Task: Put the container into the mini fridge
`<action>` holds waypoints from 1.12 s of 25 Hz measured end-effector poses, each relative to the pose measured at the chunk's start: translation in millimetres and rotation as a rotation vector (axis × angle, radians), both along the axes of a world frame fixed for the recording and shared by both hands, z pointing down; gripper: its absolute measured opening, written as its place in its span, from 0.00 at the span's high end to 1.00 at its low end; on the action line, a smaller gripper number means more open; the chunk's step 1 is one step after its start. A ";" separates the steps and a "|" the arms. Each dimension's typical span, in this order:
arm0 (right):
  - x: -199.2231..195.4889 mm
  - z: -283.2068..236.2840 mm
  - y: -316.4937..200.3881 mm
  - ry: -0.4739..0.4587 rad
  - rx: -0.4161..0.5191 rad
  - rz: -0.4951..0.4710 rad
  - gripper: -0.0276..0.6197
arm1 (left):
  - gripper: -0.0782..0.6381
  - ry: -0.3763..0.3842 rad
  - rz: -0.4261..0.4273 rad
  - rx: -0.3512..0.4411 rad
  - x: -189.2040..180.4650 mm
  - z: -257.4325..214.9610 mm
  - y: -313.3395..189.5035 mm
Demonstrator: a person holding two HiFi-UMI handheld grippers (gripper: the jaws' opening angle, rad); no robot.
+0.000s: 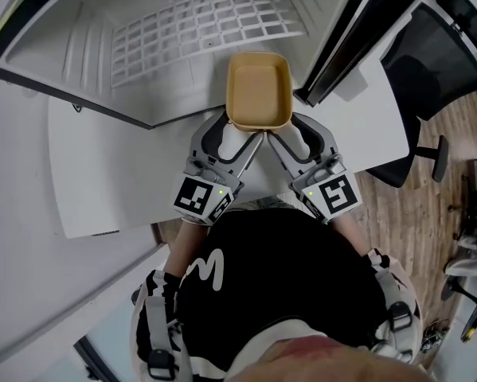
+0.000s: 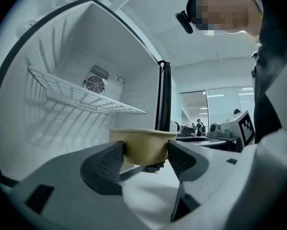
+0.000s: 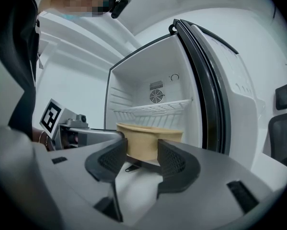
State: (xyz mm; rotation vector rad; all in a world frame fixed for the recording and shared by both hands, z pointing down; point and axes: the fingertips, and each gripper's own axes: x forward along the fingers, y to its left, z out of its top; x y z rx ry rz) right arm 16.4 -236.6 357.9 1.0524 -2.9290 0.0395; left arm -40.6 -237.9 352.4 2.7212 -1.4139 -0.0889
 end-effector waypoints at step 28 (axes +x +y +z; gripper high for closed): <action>-15.7 22.7 -8.9 0.028 -0.063 0.051 0.64 | 0.49 0.002 0.061 -0.077 -15.7 25.7 -11.8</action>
